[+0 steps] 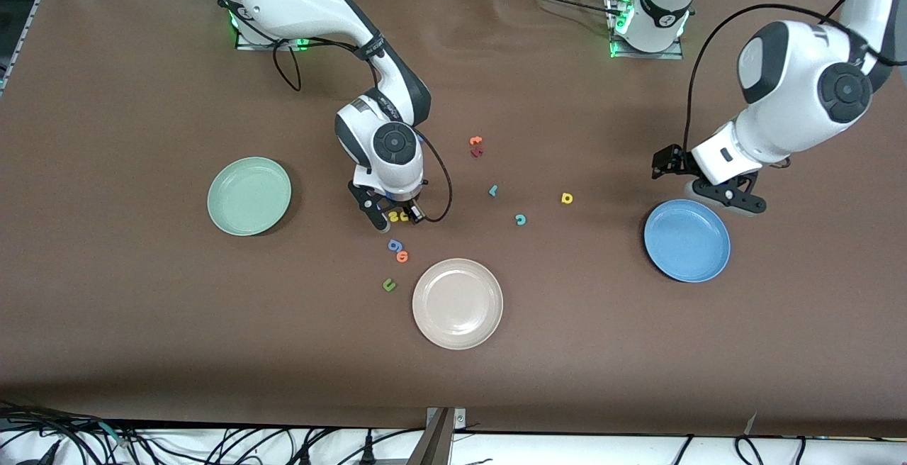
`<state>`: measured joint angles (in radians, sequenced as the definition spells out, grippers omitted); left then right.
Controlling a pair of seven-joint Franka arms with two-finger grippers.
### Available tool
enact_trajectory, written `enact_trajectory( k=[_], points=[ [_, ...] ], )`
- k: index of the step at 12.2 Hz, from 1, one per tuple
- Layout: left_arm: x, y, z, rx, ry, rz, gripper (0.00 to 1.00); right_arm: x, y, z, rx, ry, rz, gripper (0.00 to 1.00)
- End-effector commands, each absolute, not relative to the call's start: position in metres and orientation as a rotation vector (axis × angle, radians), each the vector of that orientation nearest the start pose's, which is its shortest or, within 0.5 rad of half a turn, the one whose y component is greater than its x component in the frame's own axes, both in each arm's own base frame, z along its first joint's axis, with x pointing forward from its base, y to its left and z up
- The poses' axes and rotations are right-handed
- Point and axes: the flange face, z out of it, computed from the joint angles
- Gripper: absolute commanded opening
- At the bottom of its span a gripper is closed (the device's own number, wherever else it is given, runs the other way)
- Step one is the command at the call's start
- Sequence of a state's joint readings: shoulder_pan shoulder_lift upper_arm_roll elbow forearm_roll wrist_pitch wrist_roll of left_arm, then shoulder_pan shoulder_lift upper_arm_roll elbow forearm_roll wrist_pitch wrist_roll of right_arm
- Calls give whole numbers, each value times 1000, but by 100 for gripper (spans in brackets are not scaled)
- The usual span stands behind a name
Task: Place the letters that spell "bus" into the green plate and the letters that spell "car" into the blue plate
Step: 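Grasp the yellow u with the right gripper while the left gripper reaches the yellow a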
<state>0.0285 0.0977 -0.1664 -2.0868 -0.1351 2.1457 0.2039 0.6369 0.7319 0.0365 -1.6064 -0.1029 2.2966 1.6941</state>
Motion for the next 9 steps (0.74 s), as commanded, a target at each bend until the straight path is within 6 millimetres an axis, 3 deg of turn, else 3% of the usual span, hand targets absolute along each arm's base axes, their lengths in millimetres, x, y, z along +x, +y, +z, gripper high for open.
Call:
enact_trajectory(
  k=[1,3,5,8,9],
  points=[
    [551,-121,345,-3257,516,13,100,547,433,184,-2792,1519,-73,57],
    [557,-132,319,-3261,509,4,100,549,431,185,-2759,1561,-77,56],
    [557,-155,293,-3247,573,4,100,549,431,182,-2758,1561,-79,56],
    [554,-163,264,-3248,588,53,99,556,420,175,-2757,1581,-72,54],
    [552,-168,258,-3246,602,70,98,556,420,173,-2757,1582,-68,49]
  ],
)
